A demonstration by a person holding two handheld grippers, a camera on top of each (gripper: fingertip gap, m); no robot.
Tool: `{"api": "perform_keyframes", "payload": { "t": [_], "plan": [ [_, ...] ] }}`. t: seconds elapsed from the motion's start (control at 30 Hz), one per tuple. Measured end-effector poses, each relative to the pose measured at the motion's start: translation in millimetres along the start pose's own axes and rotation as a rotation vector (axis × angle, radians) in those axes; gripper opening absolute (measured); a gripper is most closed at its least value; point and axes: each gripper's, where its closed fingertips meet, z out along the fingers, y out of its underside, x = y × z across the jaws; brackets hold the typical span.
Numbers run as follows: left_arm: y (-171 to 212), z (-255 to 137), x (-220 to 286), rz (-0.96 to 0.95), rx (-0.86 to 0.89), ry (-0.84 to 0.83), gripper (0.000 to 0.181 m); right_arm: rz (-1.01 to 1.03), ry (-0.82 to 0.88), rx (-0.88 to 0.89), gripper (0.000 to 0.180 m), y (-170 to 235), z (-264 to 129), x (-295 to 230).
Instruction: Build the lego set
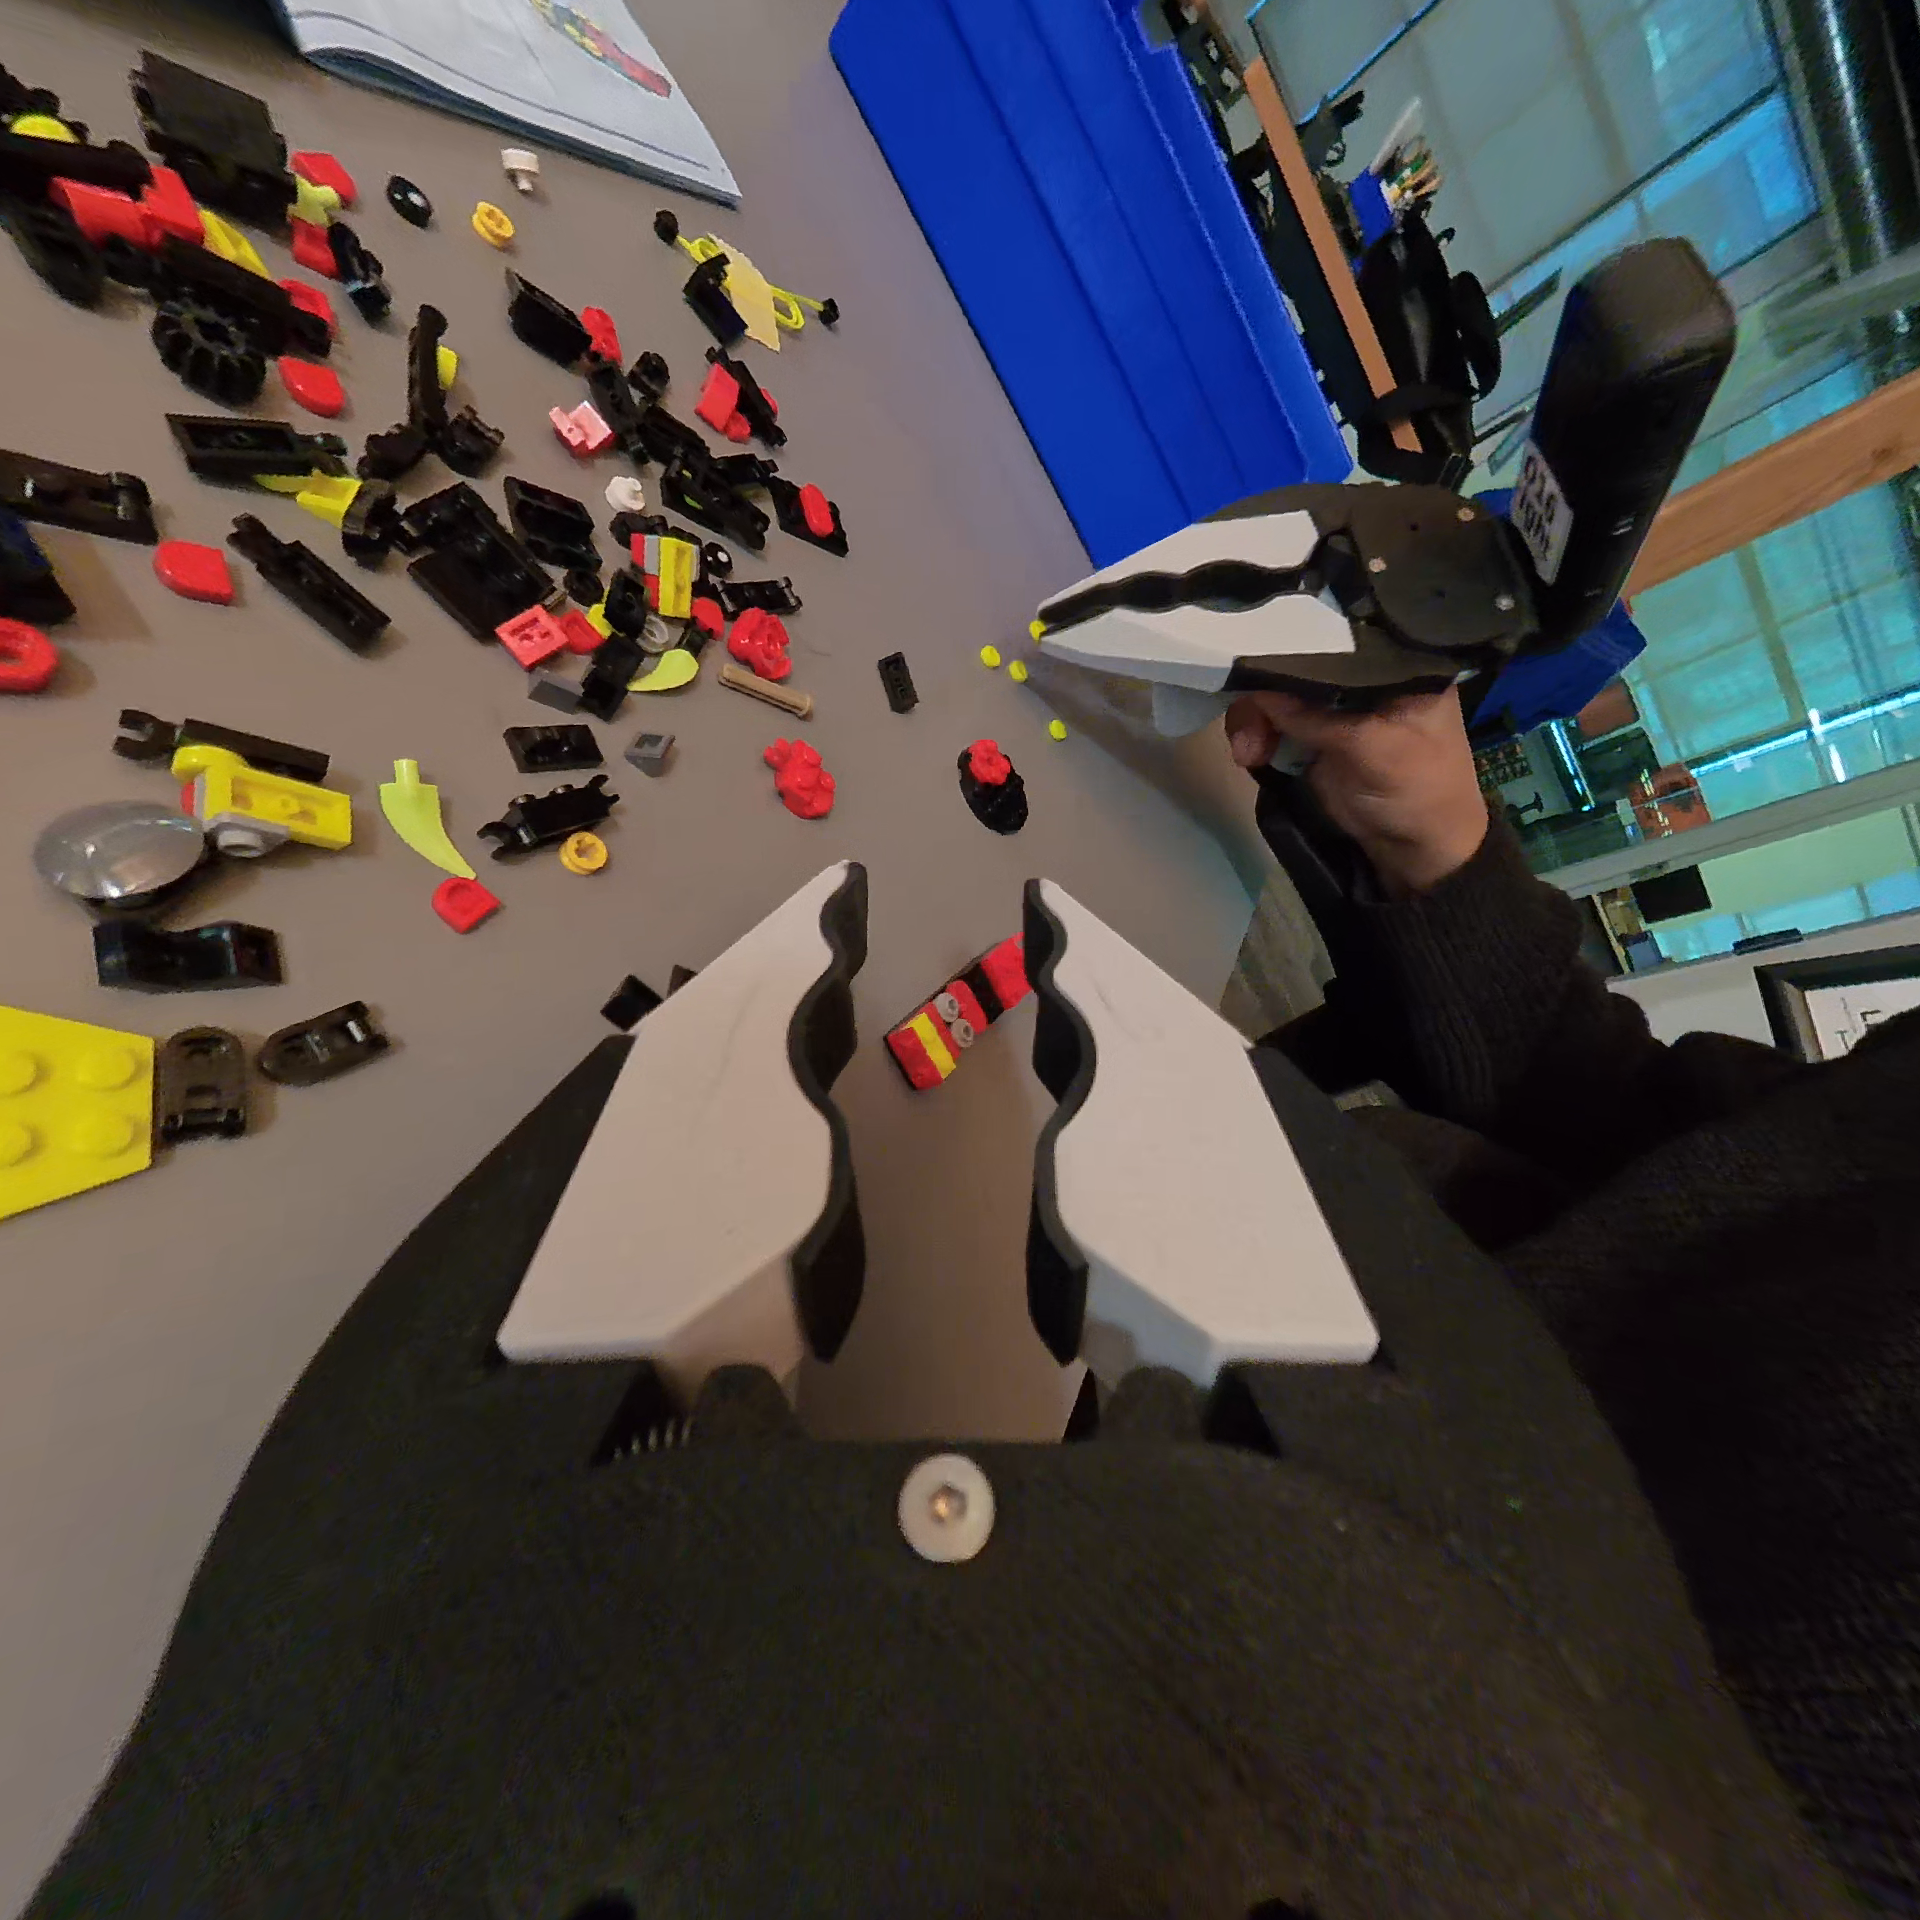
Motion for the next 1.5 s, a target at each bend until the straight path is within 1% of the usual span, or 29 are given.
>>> {"api": "perform_keyframes", "payload": {
  "t": [0.1,0.17,0.3,0.33,0.4,0.53,0.63,0.73,0.87,1.03,1.13,1.2,1.5],
  "plan": [
    [0.3,5.1,8.2,0.019,-0.002,0.032,0.028,-0.037,-0.053,0.146,0.006,-24.9,-12.2,-14.5],
    [1.1,12.3,20.0,-0.004,0.002,0.091,0.025,-0.060,-0.105,0.247,0.005,-42.3,-21.3,-31.4],
    [0.3,24.7,65.5,-0.206,0.026,0.394,0.022,-0.050,-0.249,0.392,0.006,-67.3,-38.1,-71.0],
    [-0.9,25.5,73.0,-0.252,0.034,0.453,0.023,-0.062,-0.257,0.410,0.006,-70.4,-40.8,-76.7],
    [-4.5,25.3,78.3,-0.322,0.058,0.520,0.023,-0.104,-0.252,0.420,0.006,-71.8,-42.2,-84.7],
    [-7.3,26.4,71.7,-0.413,0.074,0.541,0.024,-0.174,-0.253,0.402,0.006,-69.6,-37.8,-98.6],
    [-1.9,30.7,66.5,-0.476,0.042,0.522,0.027,-0.204,-0.270,0.393,0.006,-69.9,-35.4,-109.6],
    [0.6,31.9,63.8,-0.517,0.032,0.522,0.030,-0.252,-0.253,0.378,0.006,-68.7,-32.7,-114.2],
    [0.9,30.9,64.3,-0.533,0.028,0.537,0.029,-0.309,-0.227,0.347,0.005,-64.8,-27.1,-117.0],
    [3.9,32.3,66.1,-0.544,0.013,0.546,0.024,-0.352,-0.225,0.330,0.006,-63.1,-22.6,-122.5],
    [1.2,30.1,66.2,-0.548,0.031,0.561,0.006,-0.364,-0.220,0.323,0.006,-62.1,-20.6,-123.4],
    [-0.2,29.0,65.8,-0.549,0.038,0.564,0.000,-0.365,-0.219,0.317,0.006,-61.2,-19.2,-122.8],
    [1.9,29.9,66.3,-0.548,0.029,0.562,0.002,-0.350,-0.228,0.329,0.005,-62.7,-20.4,-122.2]
  ]
}}
